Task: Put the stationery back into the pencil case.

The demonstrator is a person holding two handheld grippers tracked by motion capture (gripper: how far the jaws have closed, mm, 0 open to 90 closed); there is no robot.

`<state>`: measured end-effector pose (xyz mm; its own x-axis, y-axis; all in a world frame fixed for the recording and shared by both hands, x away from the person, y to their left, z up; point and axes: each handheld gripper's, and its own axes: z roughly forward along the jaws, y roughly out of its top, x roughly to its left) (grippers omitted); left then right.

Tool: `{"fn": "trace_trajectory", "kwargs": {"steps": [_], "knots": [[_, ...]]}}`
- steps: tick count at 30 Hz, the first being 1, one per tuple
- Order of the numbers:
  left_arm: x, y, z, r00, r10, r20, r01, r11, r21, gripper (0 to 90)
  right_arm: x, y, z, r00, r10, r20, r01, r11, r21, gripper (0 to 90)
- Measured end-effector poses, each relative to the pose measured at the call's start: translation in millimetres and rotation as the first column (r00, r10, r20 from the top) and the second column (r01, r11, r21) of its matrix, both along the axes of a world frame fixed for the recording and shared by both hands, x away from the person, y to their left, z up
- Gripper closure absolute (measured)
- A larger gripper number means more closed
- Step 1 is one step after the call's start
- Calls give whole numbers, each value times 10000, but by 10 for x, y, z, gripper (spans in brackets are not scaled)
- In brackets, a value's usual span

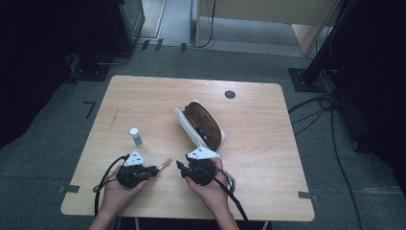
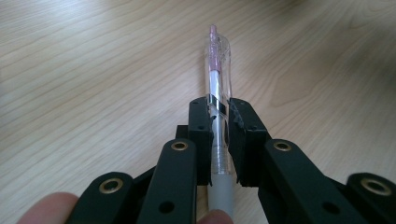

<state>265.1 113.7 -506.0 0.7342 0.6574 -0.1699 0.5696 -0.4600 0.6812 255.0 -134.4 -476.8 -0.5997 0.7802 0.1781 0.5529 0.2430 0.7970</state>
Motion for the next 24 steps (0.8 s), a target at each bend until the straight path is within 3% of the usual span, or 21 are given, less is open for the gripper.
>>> {"fn": "trace_trajectory", "kwargs": {"steps": [7,11,15,24], "knots": [[-5,-215,-13,9992,-393,27,392,9990,190,807,-23,-59,-67,9999,-142,-85,142,9999,-39,563],[26,-251,-18,10000,-85,-19,85,9999,138,807,-43,-112,-90,9995,-281,-170,281,9996,-11,564],[68,-282,-14,9989,473,-75,-475,9987,-188,807,-55,-149,-120,9991,-355,-238,355,9994,-6,564],[107,-340,-43,9962,868,-116,-869,9961,-128,806,-66,-183,-168,9986,-444,-299,443,9990,-46,564]]}}
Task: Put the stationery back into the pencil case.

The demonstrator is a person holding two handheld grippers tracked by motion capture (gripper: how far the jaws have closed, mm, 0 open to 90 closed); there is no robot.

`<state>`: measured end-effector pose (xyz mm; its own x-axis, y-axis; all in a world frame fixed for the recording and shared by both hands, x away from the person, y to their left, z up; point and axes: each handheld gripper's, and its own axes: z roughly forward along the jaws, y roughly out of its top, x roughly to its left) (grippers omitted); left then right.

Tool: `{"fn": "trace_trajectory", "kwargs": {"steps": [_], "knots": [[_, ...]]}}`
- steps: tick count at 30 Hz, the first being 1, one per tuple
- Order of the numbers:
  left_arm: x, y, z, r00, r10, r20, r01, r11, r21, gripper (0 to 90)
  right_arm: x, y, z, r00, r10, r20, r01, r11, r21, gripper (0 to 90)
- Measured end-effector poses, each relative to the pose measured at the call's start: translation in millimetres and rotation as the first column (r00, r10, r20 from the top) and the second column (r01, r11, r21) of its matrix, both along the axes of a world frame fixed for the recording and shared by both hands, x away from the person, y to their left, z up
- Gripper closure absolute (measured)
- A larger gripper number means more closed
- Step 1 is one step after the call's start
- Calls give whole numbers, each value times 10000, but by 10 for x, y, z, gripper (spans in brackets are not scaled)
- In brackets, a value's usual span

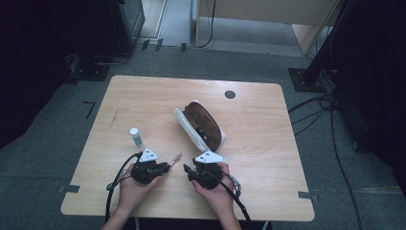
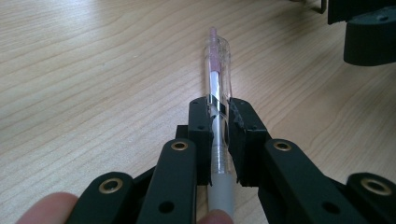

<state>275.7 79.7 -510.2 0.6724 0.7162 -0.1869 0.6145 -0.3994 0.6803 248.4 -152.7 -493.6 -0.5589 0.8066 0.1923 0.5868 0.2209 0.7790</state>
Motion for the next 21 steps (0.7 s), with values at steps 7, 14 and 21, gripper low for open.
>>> {"fn": "trace_trajectory", "kwargs": {"steps": [7,14,21], "knots": [[-2,26,26,10000,-48,-73,45,9994,-351,643,-4,-2,-19,10000,-19,-26,19,10000,11,564],[-42,273,170,9998,133,171,-115,9950,-990,551,-17,64,-39,9999,75,-113,-74,9999,82,560],[-76,717,227,9920,1048,706,-980,9908,-934,475,-15,162,-83,9996,181,-229,-178,9998,128,539]]}}
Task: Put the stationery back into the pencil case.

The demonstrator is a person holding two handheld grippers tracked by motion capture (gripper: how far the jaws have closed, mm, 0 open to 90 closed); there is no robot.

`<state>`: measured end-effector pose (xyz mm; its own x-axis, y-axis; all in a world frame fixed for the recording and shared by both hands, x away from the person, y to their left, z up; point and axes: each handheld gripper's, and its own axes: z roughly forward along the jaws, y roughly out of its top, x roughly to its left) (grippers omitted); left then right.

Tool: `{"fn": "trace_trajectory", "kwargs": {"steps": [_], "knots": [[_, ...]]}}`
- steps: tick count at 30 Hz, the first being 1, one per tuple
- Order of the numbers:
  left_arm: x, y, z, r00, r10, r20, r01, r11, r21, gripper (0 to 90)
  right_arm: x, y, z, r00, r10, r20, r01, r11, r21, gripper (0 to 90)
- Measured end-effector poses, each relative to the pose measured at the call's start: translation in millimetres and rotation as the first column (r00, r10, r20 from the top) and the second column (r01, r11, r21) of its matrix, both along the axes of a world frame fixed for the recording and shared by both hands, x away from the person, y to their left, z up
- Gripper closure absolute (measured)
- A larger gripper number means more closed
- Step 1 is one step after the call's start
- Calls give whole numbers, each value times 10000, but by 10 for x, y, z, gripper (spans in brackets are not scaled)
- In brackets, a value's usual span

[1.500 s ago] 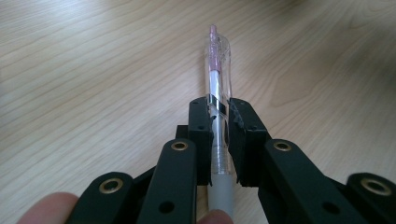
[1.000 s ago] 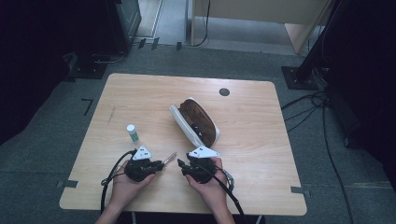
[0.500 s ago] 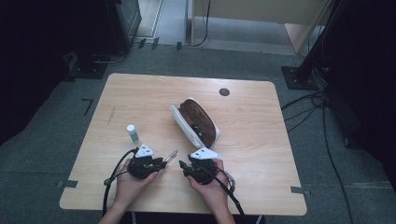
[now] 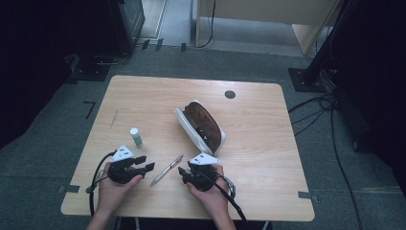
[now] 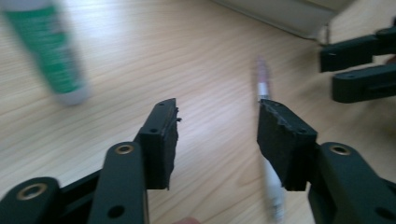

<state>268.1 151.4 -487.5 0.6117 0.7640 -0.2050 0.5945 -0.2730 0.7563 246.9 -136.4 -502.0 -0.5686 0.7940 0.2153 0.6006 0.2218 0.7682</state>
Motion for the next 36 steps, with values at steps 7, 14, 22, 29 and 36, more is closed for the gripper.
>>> {"fn": "trace_trajectory", "kwargs": {"steps": [7,14,22,29,36], "knots": [[37,386,-63,9916,1288,111,-1293,9890,721,353,14,96,-27,9993,-343,-133,346,9992,190,446],[107,679,-150,9706,2403,-151,-2373,9653,1092,212,27,244,-39,9948,-1003,-185,1006,9948,156,322],[152,680,-241,9620,2714,-290,-2617,9472,1851,52,100,409,-108,9785,-1866,-875,1853,9824,-226,138],[159,674,-255,9584,2842,-252,-2745,9425,1906,36,129,565,-135,9641,-2542,-773,2509,9667,-507,117],[162,624,-275,9560,2932,70,-2862,9272,2417,36,116,716,-157,9594,-2789,-416,2744,9574,-899,118]]}}
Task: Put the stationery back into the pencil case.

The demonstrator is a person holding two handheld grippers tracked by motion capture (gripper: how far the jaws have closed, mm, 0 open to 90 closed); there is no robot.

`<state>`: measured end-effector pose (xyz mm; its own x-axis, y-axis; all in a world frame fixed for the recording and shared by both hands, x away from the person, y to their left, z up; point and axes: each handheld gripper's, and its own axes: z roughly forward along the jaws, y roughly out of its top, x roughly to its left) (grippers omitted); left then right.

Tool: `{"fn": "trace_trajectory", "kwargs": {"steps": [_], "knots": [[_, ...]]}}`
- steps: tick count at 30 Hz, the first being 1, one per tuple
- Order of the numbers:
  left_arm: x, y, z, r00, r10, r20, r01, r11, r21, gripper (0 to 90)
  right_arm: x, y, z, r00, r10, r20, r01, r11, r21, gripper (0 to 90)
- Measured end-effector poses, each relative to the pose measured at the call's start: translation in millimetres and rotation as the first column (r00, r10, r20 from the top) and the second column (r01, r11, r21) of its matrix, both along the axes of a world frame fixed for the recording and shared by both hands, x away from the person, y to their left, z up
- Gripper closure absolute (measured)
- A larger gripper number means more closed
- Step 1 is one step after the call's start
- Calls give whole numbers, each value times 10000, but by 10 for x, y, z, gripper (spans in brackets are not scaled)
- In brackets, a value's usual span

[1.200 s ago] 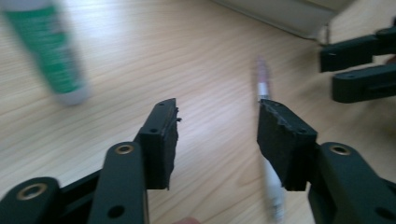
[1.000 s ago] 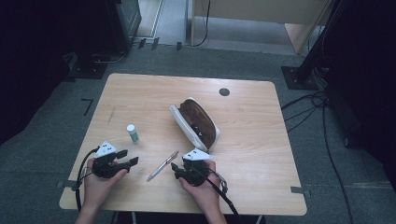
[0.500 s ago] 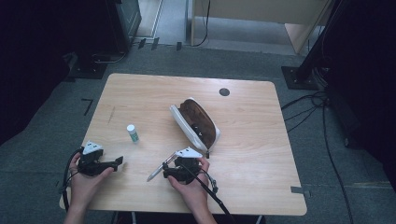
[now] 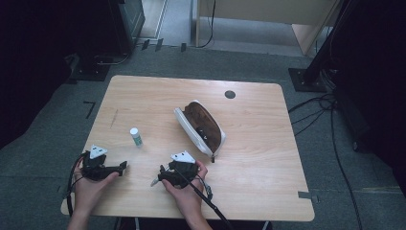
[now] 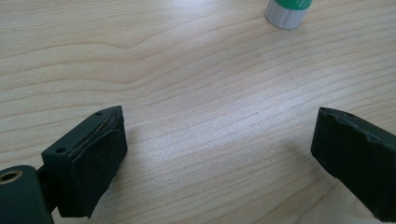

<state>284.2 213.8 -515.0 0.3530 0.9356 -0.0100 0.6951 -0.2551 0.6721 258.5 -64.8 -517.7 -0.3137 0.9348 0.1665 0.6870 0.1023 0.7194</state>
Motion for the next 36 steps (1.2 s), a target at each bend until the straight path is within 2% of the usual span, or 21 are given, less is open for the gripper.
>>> {"fn": "trace_trajectory", "kwargs": {"steps": [2,7,10,13,18,22,29,36], "knots": [[0,-23,-4,10000,-13,4,13,9998,207,36,-1,44,-7,10000,-32,62,32,10000,-94,116],[0,-25,-5,10000,6,11,-6,9998,195,35,-16,144,-20,9998,-81,202,90,9989,-467,117],[0,-26,-5,10000,11,16,-12,9998,195,35,-36,193,-36,9992,13,397,25,9955,-945,131],[0,-26,-6,10000,15,15,-15,9998,196,35,-49,206,-43,9988,57,493,0,9932,-1163,155],[0,-27,-6,10000,11,19,-11,9998,196,35,-69,196,-27,9973,405,606,-333,9929,-1143,301],[0,-27,-6,10000,9,19,-9,9998,194,35,-86,189,-18,9946,743,724,-662,9919,-1086,451],[1,-28,-6,10000,-21,20,21,9998,193,35,-101,149,2,9909,1201,613,-1183,9925,-322,619],[1,-28,-6,10000,-40,26,39,9998,198,36,-164,170,41,9939,1009,453,-988,9940,-470,669]]}}
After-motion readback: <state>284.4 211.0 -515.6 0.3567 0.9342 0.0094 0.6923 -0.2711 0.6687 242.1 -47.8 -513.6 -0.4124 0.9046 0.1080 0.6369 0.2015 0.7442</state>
